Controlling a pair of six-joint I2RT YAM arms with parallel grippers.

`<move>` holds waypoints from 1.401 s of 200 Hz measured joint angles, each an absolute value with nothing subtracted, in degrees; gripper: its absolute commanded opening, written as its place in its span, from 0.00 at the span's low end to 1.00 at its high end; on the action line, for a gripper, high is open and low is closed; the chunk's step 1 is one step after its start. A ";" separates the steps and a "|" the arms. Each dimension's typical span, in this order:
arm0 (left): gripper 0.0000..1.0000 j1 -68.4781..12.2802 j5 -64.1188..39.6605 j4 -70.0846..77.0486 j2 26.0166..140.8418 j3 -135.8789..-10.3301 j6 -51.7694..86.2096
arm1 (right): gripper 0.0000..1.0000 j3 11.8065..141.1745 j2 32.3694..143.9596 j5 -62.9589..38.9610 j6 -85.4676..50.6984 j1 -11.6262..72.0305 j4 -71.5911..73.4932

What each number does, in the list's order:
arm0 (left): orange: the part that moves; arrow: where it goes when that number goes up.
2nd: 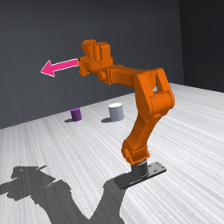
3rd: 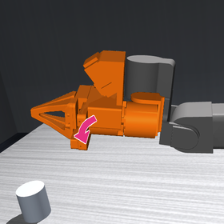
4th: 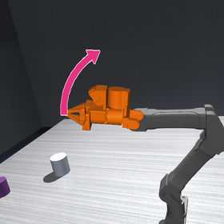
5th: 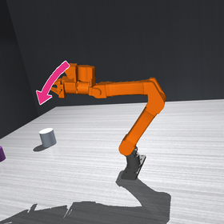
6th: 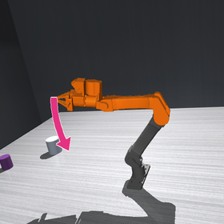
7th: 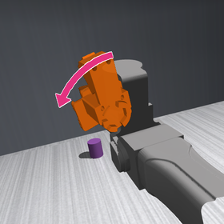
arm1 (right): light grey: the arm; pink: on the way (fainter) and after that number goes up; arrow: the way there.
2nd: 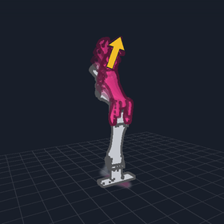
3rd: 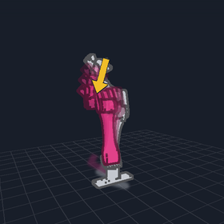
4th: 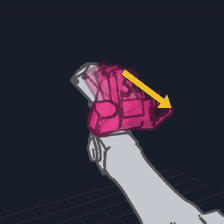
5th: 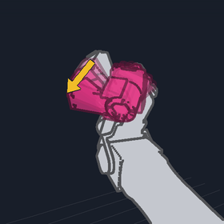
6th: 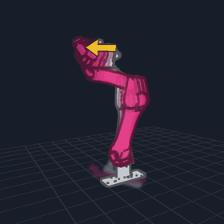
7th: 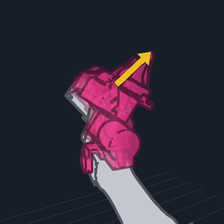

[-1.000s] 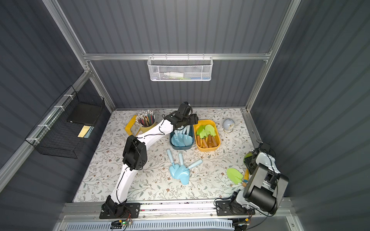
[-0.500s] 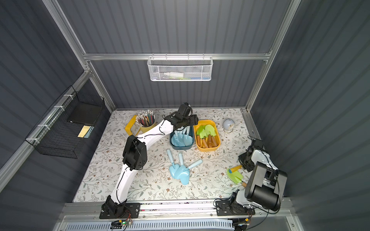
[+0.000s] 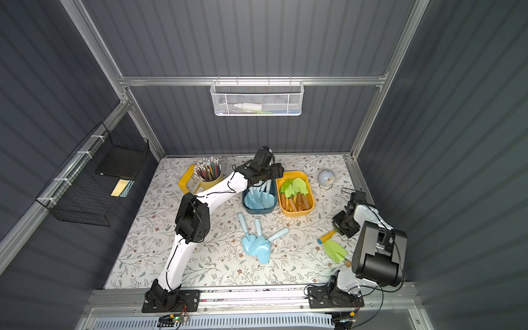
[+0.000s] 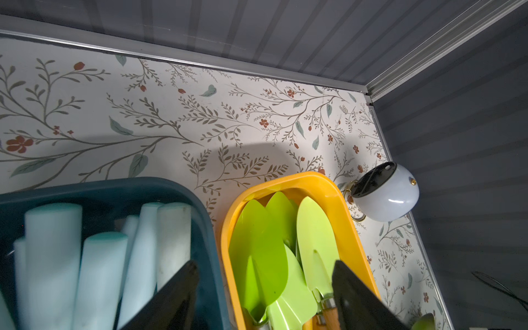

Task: Sort the small shovels by color and place them into the storage box
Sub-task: Pick up the shovel from the center of the board, then place the shovel in the storage box.

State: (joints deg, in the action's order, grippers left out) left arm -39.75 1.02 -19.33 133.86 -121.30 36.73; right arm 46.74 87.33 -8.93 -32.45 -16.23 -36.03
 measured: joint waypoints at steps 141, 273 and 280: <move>0.80 -39.75 1.02 -18.96 133.86 -119.85 36.88 | 0.34 44.58 86.02 -10.87 -33.08 -7.27 -40.93; 0.80 -39.68 1.06 -18.31 133.73 -116.33 37.80 | 0.00 62.30 84.99 -6.81 -31.40 3.75 -41.89; 0.80 -39.68 1.08 -18.09 133.64 -115.98 38.02 | 0.00 65.14 85.45 -6.22 -30.83 5.41 -42.06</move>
